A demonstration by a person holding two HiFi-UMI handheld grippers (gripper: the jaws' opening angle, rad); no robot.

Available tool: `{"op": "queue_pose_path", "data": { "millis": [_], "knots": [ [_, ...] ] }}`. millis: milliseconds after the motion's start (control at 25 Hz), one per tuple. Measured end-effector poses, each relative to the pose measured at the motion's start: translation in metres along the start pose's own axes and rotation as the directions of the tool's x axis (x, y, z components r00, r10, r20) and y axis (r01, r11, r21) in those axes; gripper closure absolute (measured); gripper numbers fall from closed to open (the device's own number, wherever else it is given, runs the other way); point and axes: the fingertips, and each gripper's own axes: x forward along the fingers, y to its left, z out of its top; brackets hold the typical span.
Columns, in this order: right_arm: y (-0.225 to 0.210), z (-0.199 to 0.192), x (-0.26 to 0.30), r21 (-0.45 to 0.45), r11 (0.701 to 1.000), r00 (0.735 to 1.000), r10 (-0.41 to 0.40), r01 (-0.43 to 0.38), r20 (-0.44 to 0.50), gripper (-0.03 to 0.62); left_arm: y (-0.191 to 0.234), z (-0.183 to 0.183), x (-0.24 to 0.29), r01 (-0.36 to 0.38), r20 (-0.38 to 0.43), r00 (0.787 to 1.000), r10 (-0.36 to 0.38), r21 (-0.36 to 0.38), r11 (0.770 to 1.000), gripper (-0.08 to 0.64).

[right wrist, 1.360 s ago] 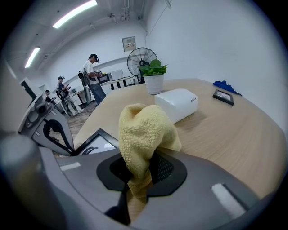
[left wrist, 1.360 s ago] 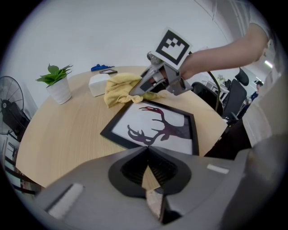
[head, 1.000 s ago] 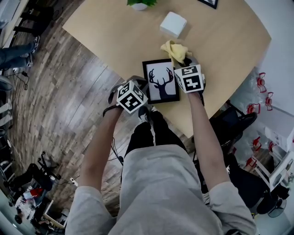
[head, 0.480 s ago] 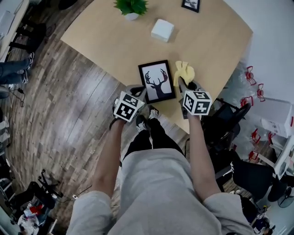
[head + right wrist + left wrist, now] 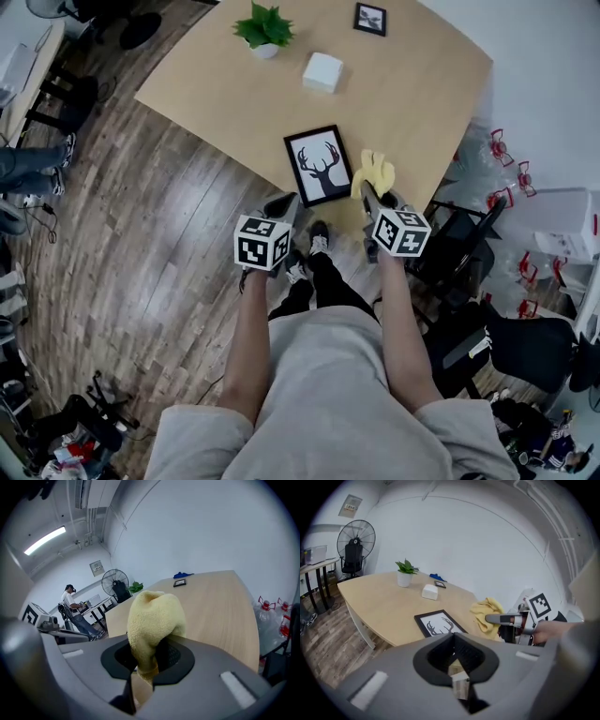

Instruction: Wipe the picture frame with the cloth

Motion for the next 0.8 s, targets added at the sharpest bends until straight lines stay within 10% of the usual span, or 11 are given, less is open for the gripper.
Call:
{"op": "queue_pose_path", "data": {
  "millis": [800],
  "knots": [
    [0.040,-0.050,-0.062,-0.012,0.999,0.999,-0.038,0.038,0.036,0.538,-0.026,-0.038,-0.053,0.018,-0.018,1.000,-0.015,0.242,0.970,0.508]
  ]
}}
